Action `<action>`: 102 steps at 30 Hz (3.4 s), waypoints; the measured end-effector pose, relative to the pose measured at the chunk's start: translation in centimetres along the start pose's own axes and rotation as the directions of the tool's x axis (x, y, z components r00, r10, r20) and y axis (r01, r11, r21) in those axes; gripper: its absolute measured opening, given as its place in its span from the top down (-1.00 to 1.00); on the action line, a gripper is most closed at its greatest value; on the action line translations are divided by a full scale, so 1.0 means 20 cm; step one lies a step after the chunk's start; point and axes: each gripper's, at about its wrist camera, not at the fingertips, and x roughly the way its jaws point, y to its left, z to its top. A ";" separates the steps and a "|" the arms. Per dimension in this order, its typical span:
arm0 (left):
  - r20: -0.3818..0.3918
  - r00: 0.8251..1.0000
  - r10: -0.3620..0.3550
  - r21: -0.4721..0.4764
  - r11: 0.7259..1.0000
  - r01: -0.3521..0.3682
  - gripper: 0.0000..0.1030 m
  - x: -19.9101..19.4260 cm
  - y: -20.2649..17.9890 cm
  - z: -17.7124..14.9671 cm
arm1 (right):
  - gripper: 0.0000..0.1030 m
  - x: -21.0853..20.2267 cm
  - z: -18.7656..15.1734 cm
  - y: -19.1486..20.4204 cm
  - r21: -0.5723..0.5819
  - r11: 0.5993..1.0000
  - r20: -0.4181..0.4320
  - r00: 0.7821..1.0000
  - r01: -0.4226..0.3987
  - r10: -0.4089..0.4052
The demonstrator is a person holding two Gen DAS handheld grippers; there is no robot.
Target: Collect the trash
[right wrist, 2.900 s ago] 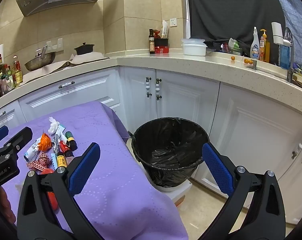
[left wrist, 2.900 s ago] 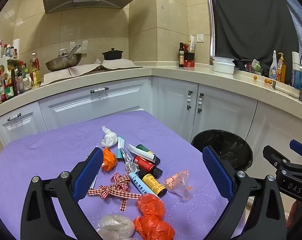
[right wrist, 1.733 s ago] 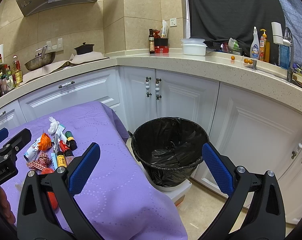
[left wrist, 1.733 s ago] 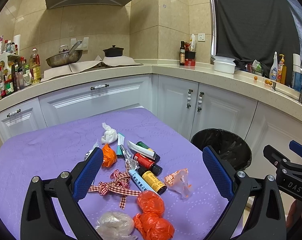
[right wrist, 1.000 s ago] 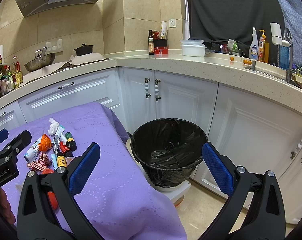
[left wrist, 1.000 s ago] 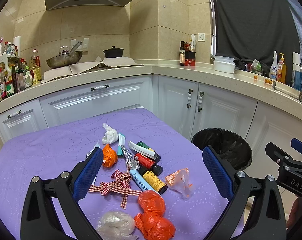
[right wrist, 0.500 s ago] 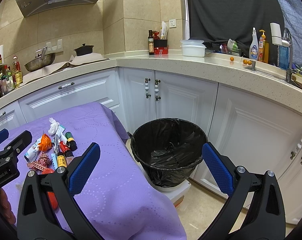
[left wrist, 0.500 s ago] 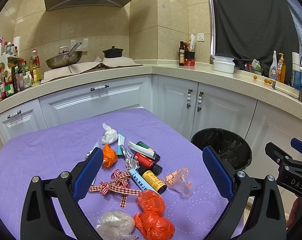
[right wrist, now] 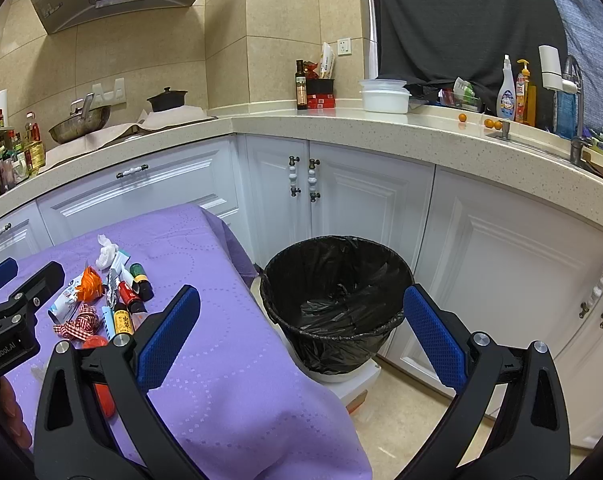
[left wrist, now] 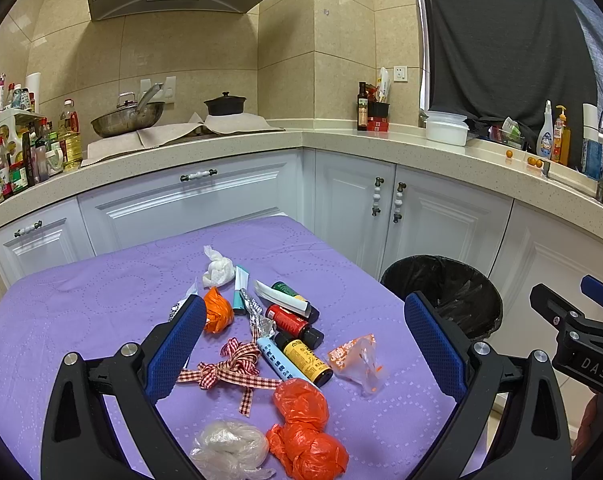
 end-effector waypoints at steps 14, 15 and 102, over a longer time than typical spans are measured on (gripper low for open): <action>-0.012 1.000 0.015 -0.025 1.000 -0.015 -0.87 0.00 0.05 -0.04 | -0.93 0.00 -0.05 0.00 -0.011 0.999 -0.013 0.999 -0.032 0.032; -0.018 1.000 0.021 -0.030 0.999 -0.021 -0.87 -0.01 0.08 -0.06 | -0.93 0.01 -0.06 0.01 -0.014 0.999 -0.018 0.999 -0.049 0.049; -0.034 0.979 -0.202 0.000 0.979 0.202 0.34 0.32 -0.30 0.05 | 0.28 0.42 -0.09 -0.23 -0.051 0.991 -0.043 0.991 -0.127 0.125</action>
